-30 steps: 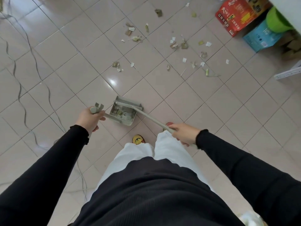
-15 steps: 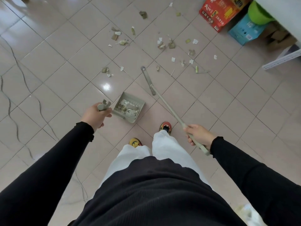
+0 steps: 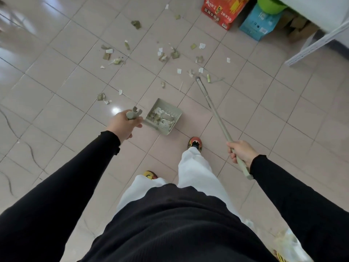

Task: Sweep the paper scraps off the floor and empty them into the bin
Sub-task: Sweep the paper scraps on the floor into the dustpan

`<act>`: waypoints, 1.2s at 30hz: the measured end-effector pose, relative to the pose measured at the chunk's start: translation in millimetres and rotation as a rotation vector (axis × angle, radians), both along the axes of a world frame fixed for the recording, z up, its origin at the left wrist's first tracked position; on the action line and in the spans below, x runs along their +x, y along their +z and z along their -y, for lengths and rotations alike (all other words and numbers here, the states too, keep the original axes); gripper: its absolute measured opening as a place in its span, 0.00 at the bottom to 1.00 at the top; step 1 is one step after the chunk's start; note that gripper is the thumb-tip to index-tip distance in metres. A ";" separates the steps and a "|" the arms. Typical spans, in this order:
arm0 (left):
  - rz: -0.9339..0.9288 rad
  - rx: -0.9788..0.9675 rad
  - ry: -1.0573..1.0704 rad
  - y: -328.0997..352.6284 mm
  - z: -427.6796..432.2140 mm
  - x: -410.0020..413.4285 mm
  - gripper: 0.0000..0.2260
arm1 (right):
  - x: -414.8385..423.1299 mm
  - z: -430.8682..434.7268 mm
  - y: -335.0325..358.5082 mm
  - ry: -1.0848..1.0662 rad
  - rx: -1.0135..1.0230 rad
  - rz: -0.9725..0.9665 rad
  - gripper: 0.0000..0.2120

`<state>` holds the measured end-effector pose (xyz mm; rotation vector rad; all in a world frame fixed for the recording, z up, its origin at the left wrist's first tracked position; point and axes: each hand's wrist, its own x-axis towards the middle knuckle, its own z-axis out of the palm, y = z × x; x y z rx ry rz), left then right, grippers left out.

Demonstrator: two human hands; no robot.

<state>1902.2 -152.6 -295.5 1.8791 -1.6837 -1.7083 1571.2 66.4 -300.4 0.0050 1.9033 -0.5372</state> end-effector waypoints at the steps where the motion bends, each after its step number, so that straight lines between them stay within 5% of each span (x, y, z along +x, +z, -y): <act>1: 0.002 -0.004 -0.009 1.5 3.8 -15.9 0.06 | -12.6 1.5 -1.1 0.014 -0.004 -0.027 0.11; 6: 0.027 -0.022 -0.091 5.7 18.3 -104.5 0.05 | -89.9 20.4 -3.7 0.046 -0.043 -0.139 0.05; 11: 0.070 -0.031 -0.144 8.9 29.6 -203.3 0.05 | -190.3 54.0 -11.4 0.071 -0.043 -0.170 0.19; 24: 0.130 -0.006 -0.155 -6.9 59.0 -381.6 0.06 | -411.9 203.7 -82.3 0.182 0.034 -0.238 0.19; 32: 0.162 0.013 -0.188 -9.7 65.9 -422.1 0.10 | -382.8 172.6 -78.1 0.625 0.179 -0.157 0.22; 36: 0.157 0.024 -0.168 -5.3 63.7 -424.4 0.10 | -343.3 97.4 -36.5 0.606 0.120 -0.033 0.23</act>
